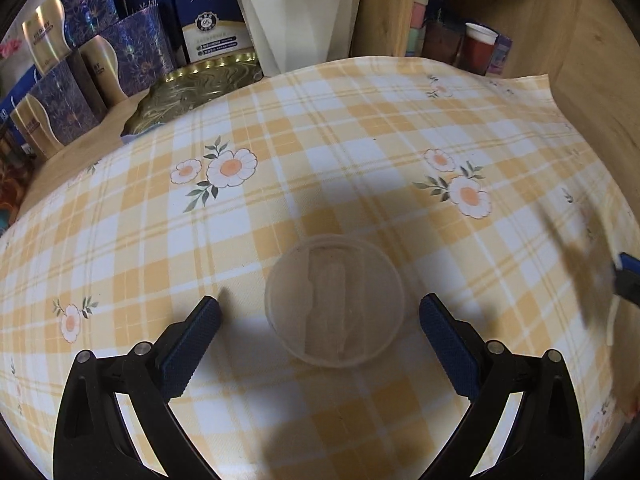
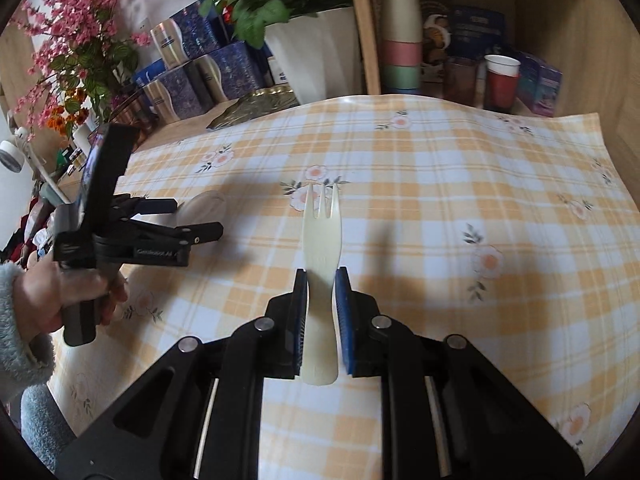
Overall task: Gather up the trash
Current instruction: 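Grasp the clear round lid with the left tool, then carry the clear lid and white fork over the bin with both tools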
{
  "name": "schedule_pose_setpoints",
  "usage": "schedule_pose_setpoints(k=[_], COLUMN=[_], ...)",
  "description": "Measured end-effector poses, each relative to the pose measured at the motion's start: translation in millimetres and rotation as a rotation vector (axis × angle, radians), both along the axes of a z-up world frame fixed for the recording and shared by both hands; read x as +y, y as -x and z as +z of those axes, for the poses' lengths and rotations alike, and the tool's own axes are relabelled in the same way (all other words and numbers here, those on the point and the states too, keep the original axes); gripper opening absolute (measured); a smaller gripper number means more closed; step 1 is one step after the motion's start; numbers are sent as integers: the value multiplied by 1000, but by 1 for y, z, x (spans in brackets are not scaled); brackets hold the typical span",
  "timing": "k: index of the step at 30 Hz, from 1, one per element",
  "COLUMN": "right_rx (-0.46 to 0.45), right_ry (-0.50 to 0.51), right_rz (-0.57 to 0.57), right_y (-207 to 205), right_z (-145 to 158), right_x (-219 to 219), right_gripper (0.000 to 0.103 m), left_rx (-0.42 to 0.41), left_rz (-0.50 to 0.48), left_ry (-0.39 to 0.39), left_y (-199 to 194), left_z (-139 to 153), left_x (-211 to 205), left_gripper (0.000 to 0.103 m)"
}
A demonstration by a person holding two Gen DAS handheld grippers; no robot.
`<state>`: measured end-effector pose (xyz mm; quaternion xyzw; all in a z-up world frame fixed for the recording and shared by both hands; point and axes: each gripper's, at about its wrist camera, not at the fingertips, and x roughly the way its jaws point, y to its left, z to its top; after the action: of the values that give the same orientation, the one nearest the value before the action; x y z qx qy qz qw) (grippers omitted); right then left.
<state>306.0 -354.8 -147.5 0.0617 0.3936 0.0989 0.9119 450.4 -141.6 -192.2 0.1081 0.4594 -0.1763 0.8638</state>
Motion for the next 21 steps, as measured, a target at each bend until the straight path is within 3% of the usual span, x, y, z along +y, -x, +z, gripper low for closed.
schedule_pose_setpoints(k=[3, 5, 7, 14, 21], right_rx=[-13, -17, -21, -27, -38], right_ry=[-12, -24, -32, -49, -64], right_rz=[-9, -17, -25, -31, -25], right_y=[11, 18, 24, 46, 74], right_z=[6, 8, 10, 17, 24], right_x=[-6, -10, -11, -6, 6], right_gripper=[18, 18, 18, 18, 18], left_rx=[3, 3, 4, 34, 27], left_rz=[-1, -1, 9, -38, -66], left_ry=[-4, -2, 8, 0, 61], left_y=[0, 1, 3, 31, 87], left_z=[1, 2, 7, 12, 28], left_x=[0, 1, 6, 15, 27], left_gripper=[97, 89, 65, 63, 63])
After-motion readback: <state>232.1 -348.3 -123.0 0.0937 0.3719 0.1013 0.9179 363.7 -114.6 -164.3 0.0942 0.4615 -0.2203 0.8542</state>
